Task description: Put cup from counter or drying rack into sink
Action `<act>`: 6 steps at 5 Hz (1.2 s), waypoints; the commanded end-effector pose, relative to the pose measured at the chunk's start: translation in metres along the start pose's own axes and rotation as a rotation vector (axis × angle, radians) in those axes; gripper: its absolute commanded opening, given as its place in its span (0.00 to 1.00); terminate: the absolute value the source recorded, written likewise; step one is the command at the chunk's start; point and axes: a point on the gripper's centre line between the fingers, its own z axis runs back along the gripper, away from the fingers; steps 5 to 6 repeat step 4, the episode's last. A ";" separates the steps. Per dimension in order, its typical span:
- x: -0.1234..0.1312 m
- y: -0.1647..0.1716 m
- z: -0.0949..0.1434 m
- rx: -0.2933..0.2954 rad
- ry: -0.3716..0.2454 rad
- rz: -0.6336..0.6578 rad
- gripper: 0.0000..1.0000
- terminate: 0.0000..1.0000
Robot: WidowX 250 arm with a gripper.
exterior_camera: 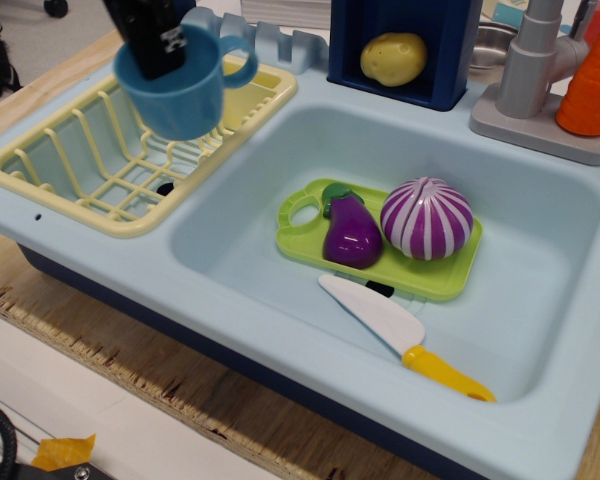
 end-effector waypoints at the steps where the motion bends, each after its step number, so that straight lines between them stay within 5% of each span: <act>1: 0.025 -0.038 -0.002 -0.028 -0.060 0.033 0.00 0.00; 2: 0.029 -0.058 -0.011 -0.071 -0.073 0.042 0.00 0.00; 3: 0.029 -0.068 -0.017 -0.137 -0.091 0.065 1.00 0.00; 4: 0.029 -0.068 -0.017 -0.137 -0.091 0.065 1.00 1.00; 6: 0.029 -0.068 -0.017 -0.137 -0.091 0.065 1.00 1.00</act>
